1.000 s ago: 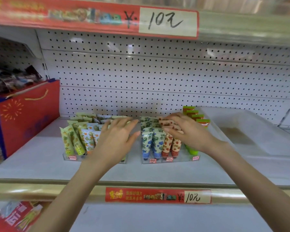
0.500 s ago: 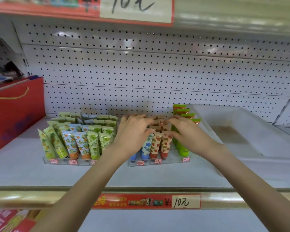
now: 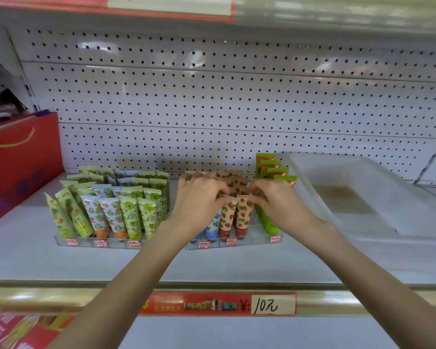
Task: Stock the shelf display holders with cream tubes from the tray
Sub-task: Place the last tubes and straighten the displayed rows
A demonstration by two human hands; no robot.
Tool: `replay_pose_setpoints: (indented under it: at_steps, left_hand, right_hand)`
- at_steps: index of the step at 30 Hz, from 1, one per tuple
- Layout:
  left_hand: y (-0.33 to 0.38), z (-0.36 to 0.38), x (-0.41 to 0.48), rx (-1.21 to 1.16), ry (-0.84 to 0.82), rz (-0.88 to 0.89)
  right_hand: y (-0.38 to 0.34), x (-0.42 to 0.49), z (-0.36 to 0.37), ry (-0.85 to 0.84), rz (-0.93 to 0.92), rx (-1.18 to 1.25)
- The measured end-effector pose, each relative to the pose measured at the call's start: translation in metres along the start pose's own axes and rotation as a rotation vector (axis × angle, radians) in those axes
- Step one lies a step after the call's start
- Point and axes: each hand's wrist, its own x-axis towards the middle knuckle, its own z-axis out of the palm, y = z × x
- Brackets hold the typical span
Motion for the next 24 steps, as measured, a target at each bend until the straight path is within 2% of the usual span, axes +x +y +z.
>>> replay_pose_setpoints:
  at_steps: [9,16,24]
  left_hand:
    - [-0.006,0.008,-0.005,-0.161,0.116,-0.042]
    - [-0.006,0.011,-0.006,-0.18,0.139,-0.064]
    - [-0.007,0.014,-0.006,-0.164,0.182,-0.056]
  right_hand:
    - [0.006,-0.009,0.001,-0.012,0.097,0.172]
    - [0.01,-0.012,0.004,0.003,0.137,0.286]
    - [0.01,-0.014,0.005,0.01,0.143,0.31]
